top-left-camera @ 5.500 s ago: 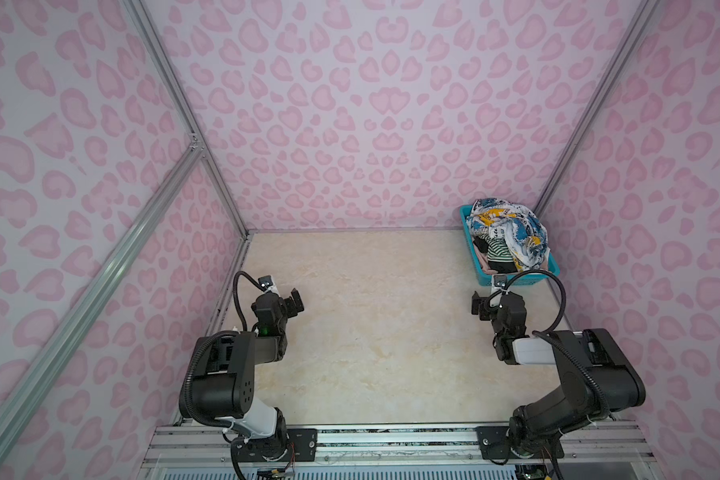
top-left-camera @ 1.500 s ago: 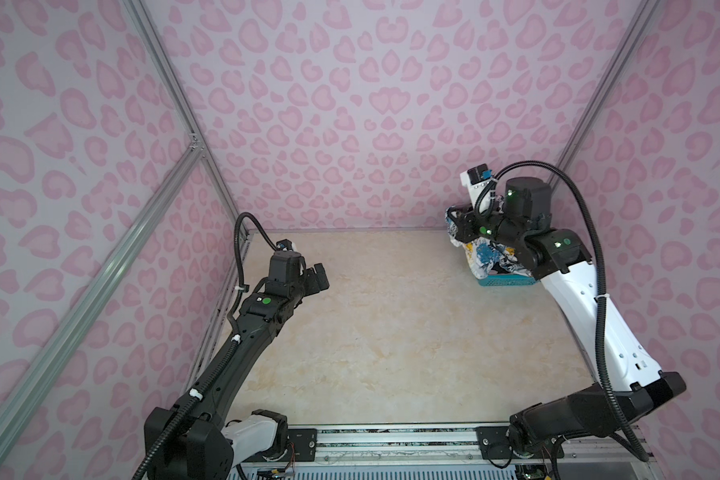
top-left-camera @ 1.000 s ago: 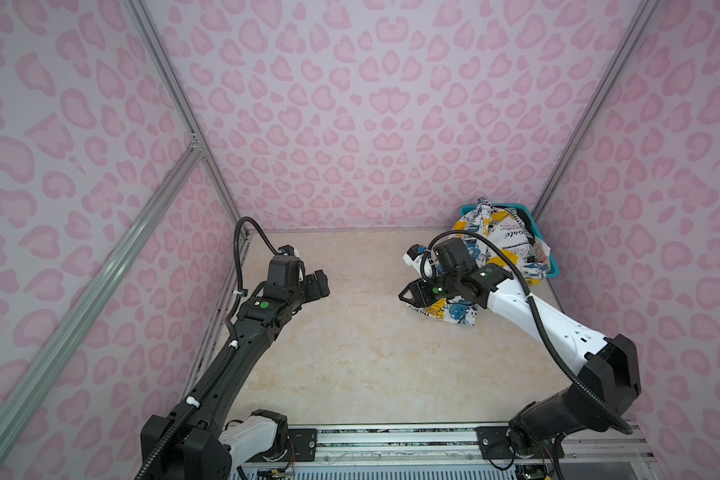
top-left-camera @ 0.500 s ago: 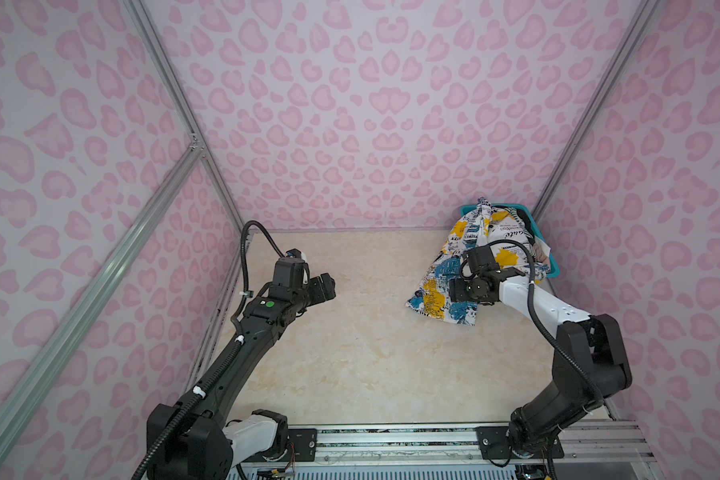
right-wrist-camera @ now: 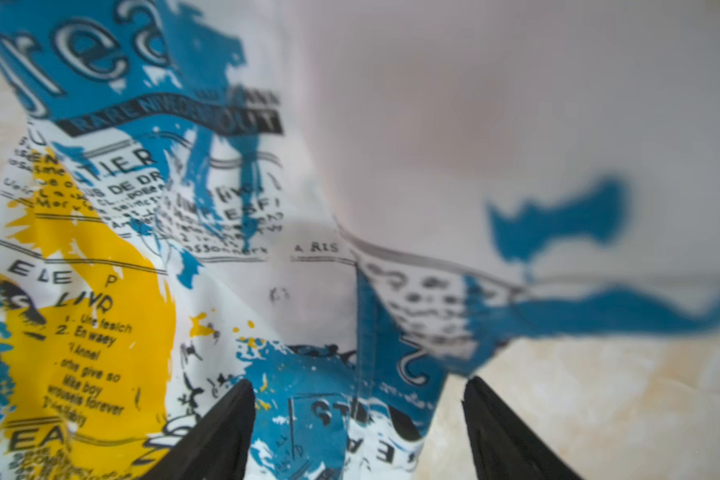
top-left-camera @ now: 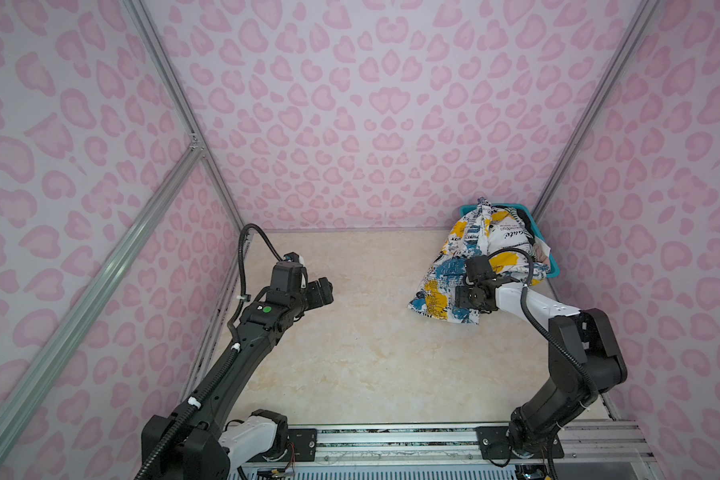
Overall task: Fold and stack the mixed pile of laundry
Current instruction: 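Pull the printed garment from the basket and drop it on the table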
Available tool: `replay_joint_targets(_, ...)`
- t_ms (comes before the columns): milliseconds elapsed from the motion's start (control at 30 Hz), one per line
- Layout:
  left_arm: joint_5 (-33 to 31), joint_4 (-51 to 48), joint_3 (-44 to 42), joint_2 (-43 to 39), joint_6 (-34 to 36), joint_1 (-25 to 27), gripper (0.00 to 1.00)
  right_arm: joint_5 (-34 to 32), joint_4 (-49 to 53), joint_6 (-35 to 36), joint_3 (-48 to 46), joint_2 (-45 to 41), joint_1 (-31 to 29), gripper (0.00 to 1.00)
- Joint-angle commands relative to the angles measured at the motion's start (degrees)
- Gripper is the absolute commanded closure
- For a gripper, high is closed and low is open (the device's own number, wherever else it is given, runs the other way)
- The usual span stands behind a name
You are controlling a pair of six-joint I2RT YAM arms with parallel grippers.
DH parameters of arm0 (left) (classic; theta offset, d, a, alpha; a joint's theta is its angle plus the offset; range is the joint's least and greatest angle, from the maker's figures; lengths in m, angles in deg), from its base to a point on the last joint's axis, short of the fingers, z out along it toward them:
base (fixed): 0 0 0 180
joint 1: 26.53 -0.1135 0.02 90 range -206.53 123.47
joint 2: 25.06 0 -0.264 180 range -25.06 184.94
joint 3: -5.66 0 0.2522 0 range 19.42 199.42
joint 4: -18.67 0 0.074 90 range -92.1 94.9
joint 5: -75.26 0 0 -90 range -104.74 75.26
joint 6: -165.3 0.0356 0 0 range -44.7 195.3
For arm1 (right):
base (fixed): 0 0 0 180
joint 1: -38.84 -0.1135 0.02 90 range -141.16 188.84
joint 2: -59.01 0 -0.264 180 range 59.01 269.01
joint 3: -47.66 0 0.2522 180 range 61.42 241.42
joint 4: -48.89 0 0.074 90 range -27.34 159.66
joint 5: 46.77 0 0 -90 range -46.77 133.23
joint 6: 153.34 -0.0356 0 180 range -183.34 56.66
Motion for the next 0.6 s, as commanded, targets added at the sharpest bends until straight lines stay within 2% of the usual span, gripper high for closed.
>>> replay_joint_targets(0, 1.2, 1.8, 0.3, 1.2, -0.3, -0.1, 0.1, -2.1, -2.2, -1.3, -1.1, -0.5, 0.1, 0.21)
replay_joint_targets(133, 1.4, 2.1, 0.9, 2.1, -0.5, 0.0, 0.11, 1.9, -4.2, -0.7, -1.1, 0.3, 1.4, 0.21)
replay_joint_targets(200, 1.4, 2.3, 0.9, 2.3, -0.7, -0.1, 0.11, 6.8, -6.7, -0.8, -1.4, 1.5, 2.9, 0.28)
replay_joint_targets(267, 1.2, 2.2, 1.0, 2.2, -0.8, -0.1, 0.11, 10.9, -9.2, -0.8, -1.8, 2.6, 3.9, 0.39)
replay_joint_targets(400, 0.1, 1.3, 1.0, 1.4, -1.1, 0.0, 0.11, 14.6, -11.4, 0.7, -2.1, 3.0, 3.9, 0.6)
replay_joint_targets(567, -1.9, -1.7, 2.6, 2.0, 0.2, -0.1, 0.11, 16.2, -9.4, 4.0, -1.5, -2.0, 2.1, 0.97)
